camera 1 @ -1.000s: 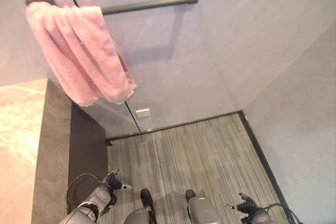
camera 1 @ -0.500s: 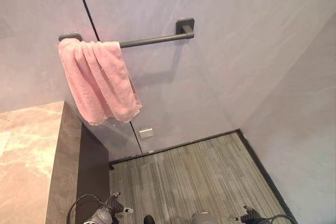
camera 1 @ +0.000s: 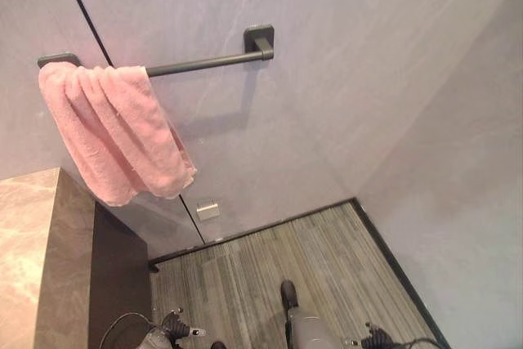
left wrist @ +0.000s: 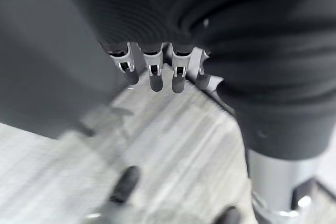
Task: Put brush and paste in cup on sink, flatten towel.
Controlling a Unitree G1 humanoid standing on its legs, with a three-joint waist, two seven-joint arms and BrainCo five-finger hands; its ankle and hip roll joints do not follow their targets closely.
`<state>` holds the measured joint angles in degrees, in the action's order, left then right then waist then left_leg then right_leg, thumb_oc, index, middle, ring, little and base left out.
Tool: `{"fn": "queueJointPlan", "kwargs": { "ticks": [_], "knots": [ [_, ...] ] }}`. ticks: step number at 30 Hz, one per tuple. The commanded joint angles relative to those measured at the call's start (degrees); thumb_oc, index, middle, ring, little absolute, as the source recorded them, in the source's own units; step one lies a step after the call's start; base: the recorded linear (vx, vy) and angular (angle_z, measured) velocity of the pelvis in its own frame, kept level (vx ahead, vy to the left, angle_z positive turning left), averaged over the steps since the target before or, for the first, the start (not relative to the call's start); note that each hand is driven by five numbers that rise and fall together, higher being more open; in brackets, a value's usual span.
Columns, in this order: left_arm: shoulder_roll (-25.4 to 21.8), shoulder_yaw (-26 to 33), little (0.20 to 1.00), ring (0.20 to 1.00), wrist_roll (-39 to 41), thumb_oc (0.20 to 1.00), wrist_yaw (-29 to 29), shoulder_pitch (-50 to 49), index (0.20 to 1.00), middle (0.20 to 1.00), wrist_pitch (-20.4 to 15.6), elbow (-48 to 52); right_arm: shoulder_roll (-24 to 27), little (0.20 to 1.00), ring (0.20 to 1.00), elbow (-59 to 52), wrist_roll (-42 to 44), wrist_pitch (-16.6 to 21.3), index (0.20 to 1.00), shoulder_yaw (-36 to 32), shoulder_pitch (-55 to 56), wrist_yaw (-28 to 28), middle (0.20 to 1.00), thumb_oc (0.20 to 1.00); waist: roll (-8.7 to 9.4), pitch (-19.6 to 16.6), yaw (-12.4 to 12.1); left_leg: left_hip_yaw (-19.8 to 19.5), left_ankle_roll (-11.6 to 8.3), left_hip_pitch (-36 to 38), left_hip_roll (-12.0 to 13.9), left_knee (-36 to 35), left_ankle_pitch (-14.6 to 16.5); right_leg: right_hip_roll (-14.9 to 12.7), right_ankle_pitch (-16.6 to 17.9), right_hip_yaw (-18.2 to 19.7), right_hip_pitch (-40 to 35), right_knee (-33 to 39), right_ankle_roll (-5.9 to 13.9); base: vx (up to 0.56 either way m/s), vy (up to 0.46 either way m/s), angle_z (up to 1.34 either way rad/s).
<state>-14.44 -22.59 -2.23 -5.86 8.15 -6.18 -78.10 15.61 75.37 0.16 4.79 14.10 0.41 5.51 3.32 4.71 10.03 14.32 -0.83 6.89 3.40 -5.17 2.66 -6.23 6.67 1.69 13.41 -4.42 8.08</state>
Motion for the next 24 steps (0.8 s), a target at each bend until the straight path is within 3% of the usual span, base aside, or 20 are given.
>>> {"fn": "queueJointPlan", "kwargs": {
  "ticks": [1,13,24],
  "knots": [
    [-1.9,2.5,1.000,1.000,1.7,1.000,0.4,1.8,1.000,1.000,-1.2,-0.3,1.6,1.000,1.000,2.0,0.3,0.4,1.000,-0.2,-1.4,-0.6,1.000,1.000,0.93,-1.0,1.4,-0.5,-0.50,-0.8,-2.6,8.2,5.9,-1.6,2.4,2.4,0.1,2.5,1.12,0.19,-0.101,-0.03],
    [-0.7,1.5,1.000,1.000,-1.0,1.000,1.8,0.3,1.000,1.000,-0.4,-1.5,3.1,1.000,1.000,3.5,0.2,0.2,1.000,-0.4,-2.5,-0.8,1.000,1.000,-0.46,-2.8,0.8,-1.5,-2.26,1.9,0.0,6.8,4.5,0.6,-1.3,1.3,-1.5,0.6,-0.11,0.10,-0.064,-0.04],
    [-0.6,-1.0,1.000,1.000,-0.9,1.000,2.7,1.7,1.000,1.000,-1.6,2.3,4.7,1.000,1.000,3.0,0.6,0.7,1.000,0.5,-3.2,-0.7,1.000,1.000,-2.65,-1.4,0.9,-3.6,-4.42,0.5,2.6,8.1,1.4,2.6,-5.5,-0.5,-1.3,-2.7,-2.36,0.06,-0.101,0.13]
  ]
}}
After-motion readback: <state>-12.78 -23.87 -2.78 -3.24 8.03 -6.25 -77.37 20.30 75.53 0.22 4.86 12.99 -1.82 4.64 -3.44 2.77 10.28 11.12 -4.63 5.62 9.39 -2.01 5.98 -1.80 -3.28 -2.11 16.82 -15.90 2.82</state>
